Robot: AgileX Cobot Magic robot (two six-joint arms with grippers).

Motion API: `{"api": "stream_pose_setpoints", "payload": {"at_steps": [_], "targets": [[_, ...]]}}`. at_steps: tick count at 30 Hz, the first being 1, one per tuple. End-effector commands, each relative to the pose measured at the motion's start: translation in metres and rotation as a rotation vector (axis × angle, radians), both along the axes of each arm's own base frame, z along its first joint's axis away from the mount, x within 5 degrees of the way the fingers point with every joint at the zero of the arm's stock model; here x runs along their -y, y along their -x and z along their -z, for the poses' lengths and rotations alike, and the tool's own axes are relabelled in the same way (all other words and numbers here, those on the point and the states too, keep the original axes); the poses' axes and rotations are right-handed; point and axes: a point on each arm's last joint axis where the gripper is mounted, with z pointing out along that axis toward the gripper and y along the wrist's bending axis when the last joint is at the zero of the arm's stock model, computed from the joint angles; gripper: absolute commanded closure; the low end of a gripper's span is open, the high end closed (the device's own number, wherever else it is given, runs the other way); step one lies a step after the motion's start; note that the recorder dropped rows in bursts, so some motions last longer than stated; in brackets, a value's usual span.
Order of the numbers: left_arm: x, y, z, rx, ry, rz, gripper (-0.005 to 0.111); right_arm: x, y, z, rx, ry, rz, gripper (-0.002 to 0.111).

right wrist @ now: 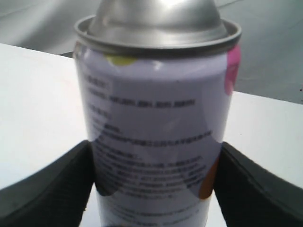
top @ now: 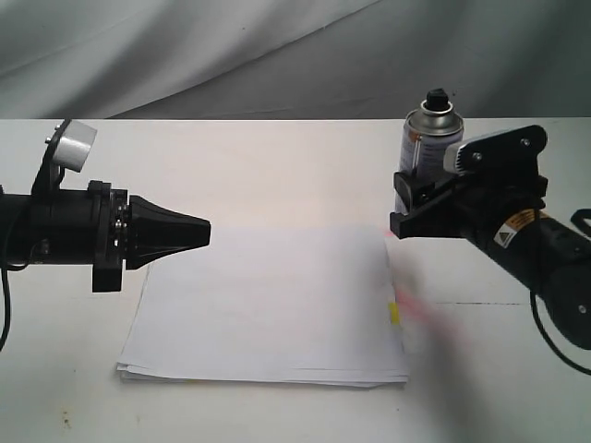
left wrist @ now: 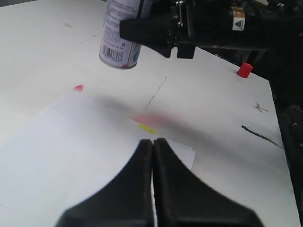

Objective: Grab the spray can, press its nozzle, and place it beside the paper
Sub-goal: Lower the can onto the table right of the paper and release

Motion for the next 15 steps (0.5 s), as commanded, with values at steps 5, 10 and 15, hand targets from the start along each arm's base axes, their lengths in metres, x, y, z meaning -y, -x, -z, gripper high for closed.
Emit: {"api": "stream_pose_setpoints", "payload": {"at_steps": [5, 10, 15], "targets": [[0.001, 0.001, -0.003, 0.010, 0.012, 0.004, 0.107, 0.009, -0.007, 0.020, 0.086, -0.017, 0.089, 0.108], [0.001, 0.001, -0.003, 0.010, 0.012, 0.004, 0.107, 0.009, -0.007, 0.029, 0.061, -0.077, 0.105, 0.108], [0.001, 0.001, -0.003, 0.010, 0.012, 0.004, 0.107, 0.009, -0.007, 0.043, 0.020, -0.080, 0.108, 0.108]]}}
